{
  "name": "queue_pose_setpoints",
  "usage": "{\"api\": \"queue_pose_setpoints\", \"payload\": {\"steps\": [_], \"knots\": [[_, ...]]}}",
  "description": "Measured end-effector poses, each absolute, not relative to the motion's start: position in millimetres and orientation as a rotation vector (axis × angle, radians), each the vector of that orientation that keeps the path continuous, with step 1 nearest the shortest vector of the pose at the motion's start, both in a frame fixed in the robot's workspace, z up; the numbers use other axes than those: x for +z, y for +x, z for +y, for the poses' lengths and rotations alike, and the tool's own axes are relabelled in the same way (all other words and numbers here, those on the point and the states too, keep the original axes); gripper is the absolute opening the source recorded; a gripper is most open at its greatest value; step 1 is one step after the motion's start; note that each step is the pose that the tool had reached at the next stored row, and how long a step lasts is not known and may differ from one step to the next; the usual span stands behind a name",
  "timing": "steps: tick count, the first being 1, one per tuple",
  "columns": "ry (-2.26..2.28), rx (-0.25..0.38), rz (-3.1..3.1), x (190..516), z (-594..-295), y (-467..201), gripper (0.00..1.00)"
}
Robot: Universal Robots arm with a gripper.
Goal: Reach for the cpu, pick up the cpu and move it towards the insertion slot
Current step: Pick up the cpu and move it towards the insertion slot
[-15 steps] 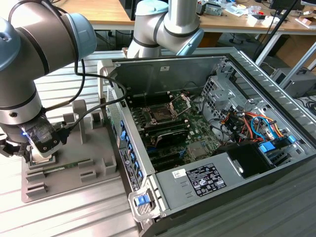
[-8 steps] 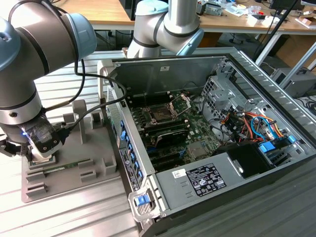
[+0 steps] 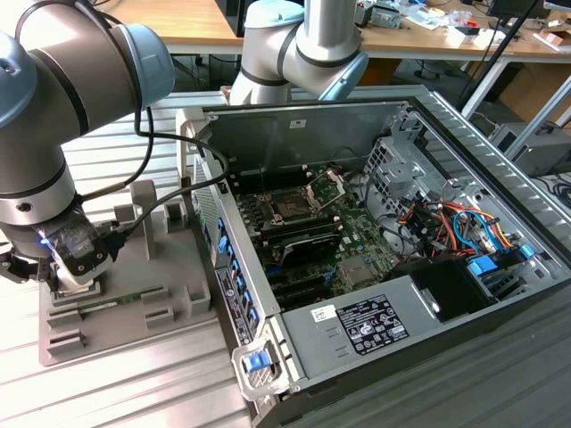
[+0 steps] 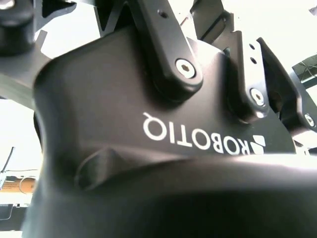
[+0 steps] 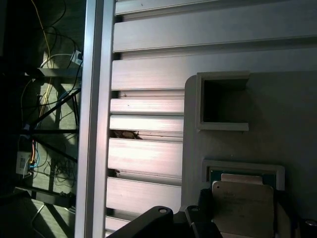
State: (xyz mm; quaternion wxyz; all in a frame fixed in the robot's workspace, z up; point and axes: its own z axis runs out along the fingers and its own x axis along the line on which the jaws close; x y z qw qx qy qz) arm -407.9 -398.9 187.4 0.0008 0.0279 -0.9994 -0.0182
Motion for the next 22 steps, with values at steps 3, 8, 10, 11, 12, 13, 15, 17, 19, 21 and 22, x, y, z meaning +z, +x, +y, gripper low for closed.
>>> {"api": "queue_pose_setpoints", "payload": {"steps": [3, 8, 10, 11, 12, 13, 15, 17, 19, 21, 22], "knots": [[0.087, -0.057, -3.138, 187.4, -398.9, -407.9, 0.55], [0.087, -0.057, -3.138, 187.3, -398.9, -407.9, 0.55], [0.087, -0.057, -3.139, 187.4, -398.9, -407.8, 0.55], [0.087, -0.057, -3.139, 187.8, -398.9, -407.8, 0.55], [0.087, -0.057, -3.138, 188.4, -398.9, -407.8, 0.55], [0.088, -0.057, -3.138, 188.7, -398.9, -407.8, 0.55], [0.088, -0.057, -3.138, 189.5, -398.9, -407.8, 0.55], [0.088, -0.057, -3.138, 190.4, -399.0, -407.8, 0.55], [0.088, -0.057, -3.138, 191.2, -399.0, -407.8, 0.55], [0.088, -0.057, -3.138, 192.2, -398.9, -407.8, 0.55], [0.088, -0.057, -3.138, 192.6, -398.9, -407.8, 0.55]]}}
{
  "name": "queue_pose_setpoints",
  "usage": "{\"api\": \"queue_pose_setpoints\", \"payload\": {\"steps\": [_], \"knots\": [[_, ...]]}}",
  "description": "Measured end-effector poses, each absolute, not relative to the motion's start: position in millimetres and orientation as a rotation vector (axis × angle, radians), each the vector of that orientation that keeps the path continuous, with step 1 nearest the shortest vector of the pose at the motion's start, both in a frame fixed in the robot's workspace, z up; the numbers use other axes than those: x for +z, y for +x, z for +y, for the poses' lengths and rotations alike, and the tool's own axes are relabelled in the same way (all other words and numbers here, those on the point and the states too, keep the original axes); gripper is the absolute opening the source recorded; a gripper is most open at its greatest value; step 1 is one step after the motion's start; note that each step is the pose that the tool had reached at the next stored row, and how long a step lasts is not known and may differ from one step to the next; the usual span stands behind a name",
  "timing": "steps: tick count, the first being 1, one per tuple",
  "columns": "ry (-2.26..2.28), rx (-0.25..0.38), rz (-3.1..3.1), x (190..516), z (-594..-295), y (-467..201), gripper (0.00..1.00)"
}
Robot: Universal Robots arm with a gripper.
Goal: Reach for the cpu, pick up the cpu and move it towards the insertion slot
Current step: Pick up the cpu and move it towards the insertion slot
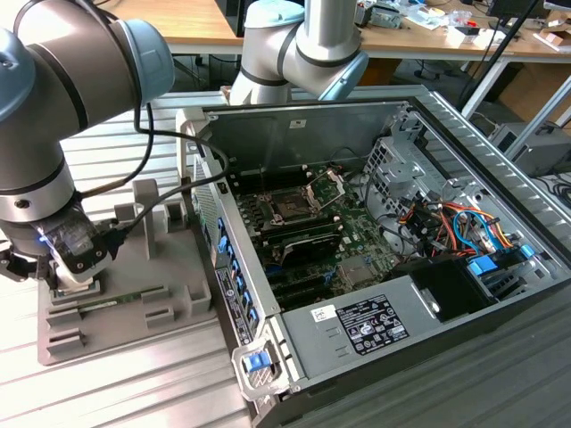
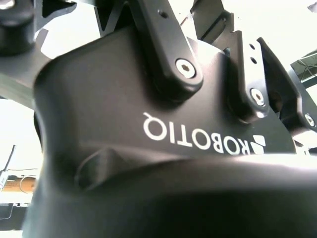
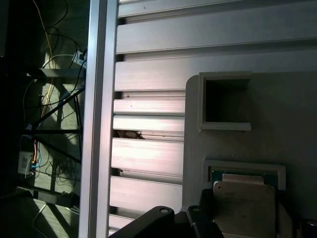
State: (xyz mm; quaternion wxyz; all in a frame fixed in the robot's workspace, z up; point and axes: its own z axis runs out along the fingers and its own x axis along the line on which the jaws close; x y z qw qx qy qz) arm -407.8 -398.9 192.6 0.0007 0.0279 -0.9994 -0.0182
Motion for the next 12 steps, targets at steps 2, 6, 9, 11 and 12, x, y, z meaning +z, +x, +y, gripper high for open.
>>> {"api": "queue_pose_setpoints", "payload": {"steps": [2, 6, 9, 11, 12], "knots": [[0.088, -0.057, -3.138, 193.4, -399.0, -407.8, 0.55], [0.088, -0.057, -3.138, 195.4, -398.9, -407.8, 0.55], [0.088, -0.057, -3.138, 196.6, -398.9, -407.8, 0.55], [0.088, -0.057, -3.138, 196.8, -398.9, -407.8, 0.55], [0.088, -0.057, -3.138, 196.8, -398.9, -407.8, 0.55]]}}
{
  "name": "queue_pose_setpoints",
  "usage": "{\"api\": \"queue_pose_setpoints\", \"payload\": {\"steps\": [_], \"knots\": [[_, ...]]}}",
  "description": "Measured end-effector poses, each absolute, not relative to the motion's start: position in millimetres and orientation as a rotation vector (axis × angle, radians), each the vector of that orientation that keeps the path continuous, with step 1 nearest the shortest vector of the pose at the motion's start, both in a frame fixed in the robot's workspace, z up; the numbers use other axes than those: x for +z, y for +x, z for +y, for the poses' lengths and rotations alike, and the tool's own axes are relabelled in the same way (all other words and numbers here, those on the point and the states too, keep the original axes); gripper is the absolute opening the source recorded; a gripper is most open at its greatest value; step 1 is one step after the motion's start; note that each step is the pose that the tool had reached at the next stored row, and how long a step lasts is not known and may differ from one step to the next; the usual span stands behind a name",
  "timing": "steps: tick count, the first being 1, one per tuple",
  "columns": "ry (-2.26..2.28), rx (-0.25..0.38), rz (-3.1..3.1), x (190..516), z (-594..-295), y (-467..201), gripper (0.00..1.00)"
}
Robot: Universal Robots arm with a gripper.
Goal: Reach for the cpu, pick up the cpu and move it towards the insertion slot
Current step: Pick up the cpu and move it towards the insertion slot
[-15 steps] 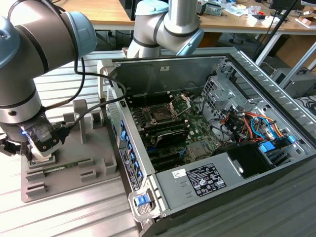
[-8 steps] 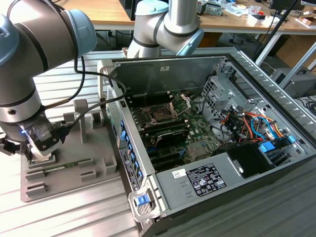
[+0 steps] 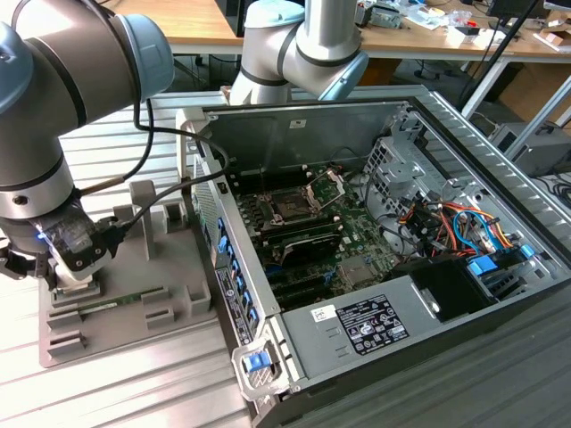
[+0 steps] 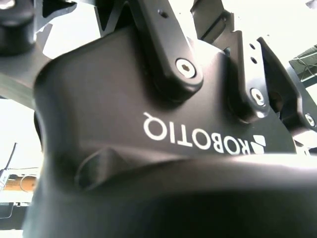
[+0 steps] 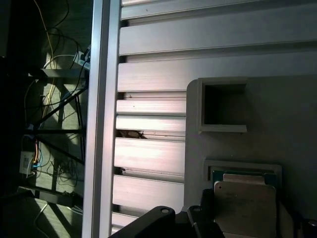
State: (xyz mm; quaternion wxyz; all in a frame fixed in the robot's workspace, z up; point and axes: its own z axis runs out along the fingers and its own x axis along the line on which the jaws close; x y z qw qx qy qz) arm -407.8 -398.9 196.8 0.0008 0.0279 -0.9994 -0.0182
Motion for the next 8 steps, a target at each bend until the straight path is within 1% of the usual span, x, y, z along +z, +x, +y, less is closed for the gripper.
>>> {"api": "queue_pose_setpoints", "payload": {"steps": [8], "knots": [[0.088, -0.057, -3.138, 198.5, -398.9, -407.8, 0.55]]}}
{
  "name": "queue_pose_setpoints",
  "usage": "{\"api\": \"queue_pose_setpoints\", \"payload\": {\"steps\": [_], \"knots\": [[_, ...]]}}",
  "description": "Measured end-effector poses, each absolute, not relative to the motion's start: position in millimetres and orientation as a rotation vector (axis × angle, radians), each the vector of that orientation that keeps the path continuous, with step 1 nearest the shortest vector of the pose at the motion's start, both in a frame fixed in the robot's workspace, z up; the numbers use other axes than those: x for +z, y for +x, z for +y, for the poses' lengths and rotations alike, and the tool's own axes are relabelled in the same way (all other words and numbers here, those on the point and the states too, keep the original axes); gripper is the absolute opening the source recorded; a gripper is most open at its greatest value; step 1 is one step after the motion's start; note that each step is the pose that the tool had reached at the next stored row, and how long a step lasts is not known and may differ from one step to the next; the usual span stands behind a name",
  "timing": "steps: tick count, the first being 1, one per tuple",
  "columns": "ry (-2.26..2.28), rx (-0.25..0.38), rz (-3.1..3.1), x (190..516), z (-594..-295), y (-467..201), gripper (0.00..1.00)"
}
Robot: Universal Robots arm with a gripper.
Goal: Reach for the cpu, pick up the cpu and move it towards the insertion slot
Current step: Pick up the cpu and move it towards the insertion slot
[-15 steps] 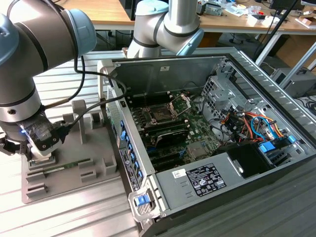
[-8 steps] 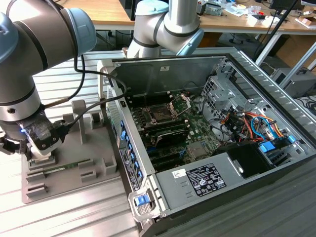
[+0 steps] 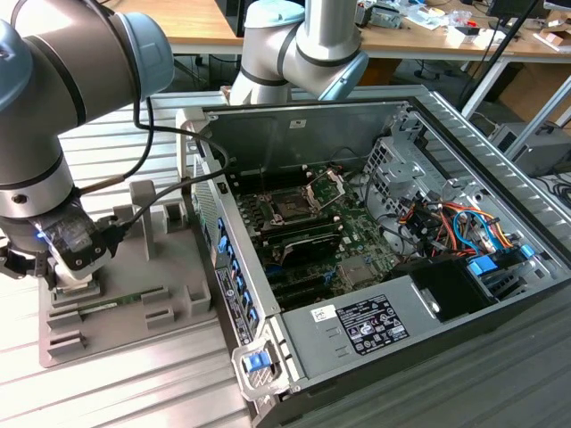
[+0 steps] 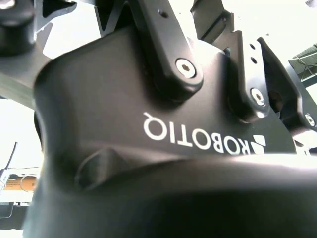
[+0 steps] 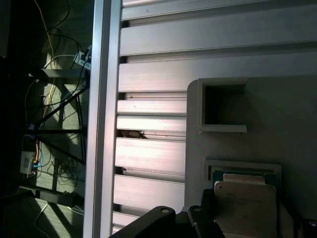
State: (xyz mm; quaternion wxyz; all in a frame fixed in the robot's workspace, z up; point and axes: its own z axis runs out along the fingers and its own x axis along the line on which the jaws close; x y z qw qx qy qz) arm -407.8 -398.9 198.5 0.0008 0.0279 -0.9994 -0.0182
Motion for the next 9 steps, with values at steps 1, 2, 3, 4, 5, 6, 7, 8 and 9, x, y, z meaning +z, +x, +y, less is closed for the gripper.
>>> {"api": "queue_pose_setpoints", "payload": {"steps": [1, 2, 3, 4, 5, 6, 7, 8, 9], "knots": [[0.088, -0.057, -3.138, 198.6, -398.9, -407.8, 0.55], [0.088, -0.057, -3.138, 198.6, -398.9, -407.8, 0.55], [0.088, -0.057, -3.138, 198.8, -398.9, -407.8, 0.55], [0.088, -0.057, -3.138, 198.9, -398.9, -407.8, 0.55], [0.088, -0.057, -3.138, 199.3, -398.9, -407.8, 0.55], [0.088, -0.057, -3.138, 199.8, -399.0, -407.8, 0.55], [0.088, -0.057, -3.138, 199.9, -398.9, -407.8, 0.55], [0.087, -0.057, -3.138, 200.1, -398.9, -407.8, 0.55], [0.088, -0.057, -3.138, 200.3, -398.9, -407.8, 0.55]]}}
